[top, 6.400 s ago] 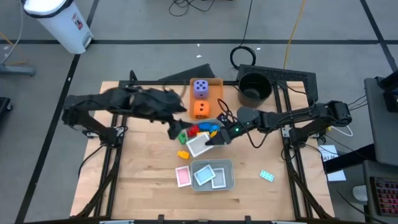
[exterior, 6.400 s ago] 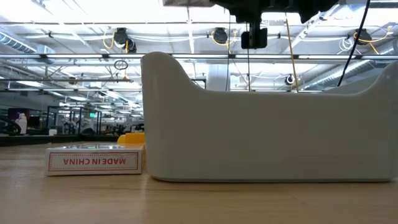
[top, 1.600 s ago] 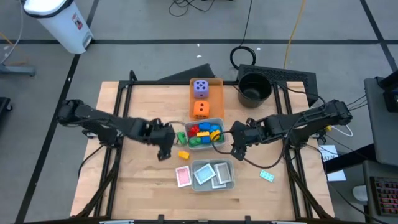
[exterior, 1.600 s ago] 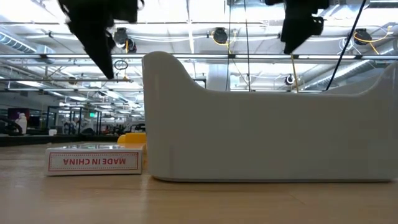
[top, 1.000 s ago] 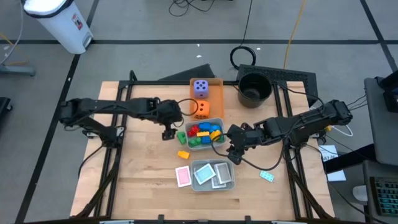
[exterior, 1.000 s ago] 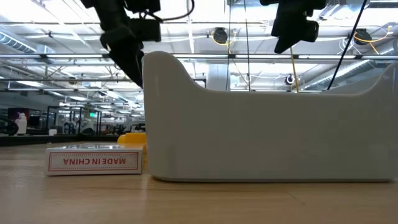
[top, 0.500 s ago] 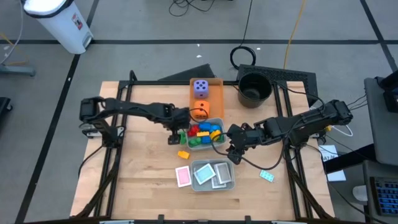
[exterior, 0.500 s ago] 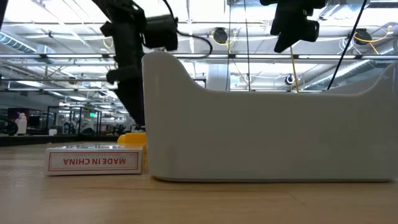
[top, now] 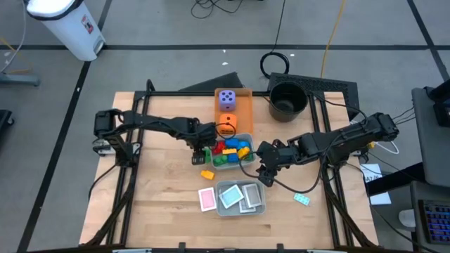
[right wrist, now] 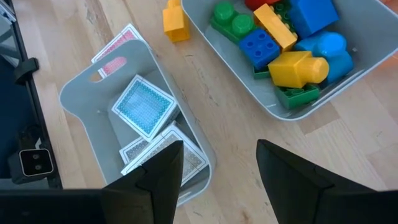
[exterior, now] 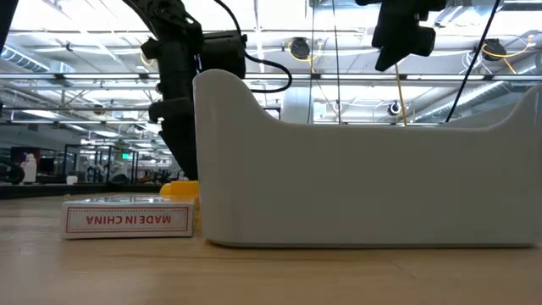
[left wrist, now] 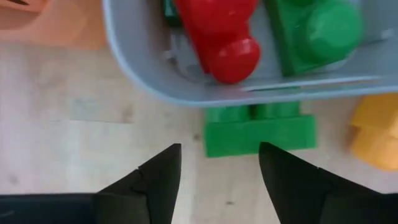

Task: Pick & Place Toys
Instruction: Put the green game piece into the top gray bin

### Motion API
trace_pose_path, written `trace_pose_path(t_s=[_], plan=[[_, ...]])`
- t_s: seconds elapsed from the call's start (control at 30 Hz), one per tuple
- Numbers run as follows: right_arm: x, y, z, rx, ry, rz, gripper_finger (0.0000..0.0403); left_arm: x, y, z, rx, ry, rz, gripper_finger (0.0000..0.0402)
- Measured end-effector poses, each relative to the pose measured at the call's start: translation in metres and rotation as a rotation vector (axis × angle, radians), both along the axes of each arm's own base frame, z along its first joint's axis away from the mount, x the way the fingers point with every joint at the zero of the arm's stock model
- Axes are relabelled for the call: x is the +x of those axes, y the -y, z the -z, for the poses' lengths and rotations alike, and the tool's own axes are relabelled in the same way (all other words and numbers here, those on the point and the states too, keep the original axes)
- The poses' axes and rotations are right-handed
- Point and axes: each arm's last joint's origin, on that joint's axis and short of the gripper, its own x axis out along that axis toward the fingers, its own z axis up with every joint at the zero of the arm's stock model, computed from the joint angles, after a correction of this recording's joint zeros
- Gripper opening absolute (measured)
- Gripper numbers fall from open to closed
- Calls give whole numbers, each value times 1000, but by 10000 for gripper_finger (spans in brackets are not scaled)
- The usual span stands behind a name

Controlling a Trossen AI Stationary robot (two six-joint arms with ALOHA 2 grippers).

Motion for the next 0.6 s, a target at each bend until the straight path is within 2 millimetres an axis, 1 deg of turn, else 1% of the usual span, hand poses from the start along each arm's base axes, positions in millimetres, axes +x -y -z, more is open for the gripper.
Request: trace_pose_path(t_s=[0.13,0.33,0.5,0.6], plan=[[0,0,0,0,0,0,196,0,1,0,-79,8,-17,216],[0,0,0,-6,0,-8,196,-4,-6,0,-158,-16,-140,216],[0,0,0,-13,1,-16,196,-4,-7,0,-206,-11,-166,216],[0,0,0,-16,1,-21,196,-4,-6,0,-204,-12,-162,216]])
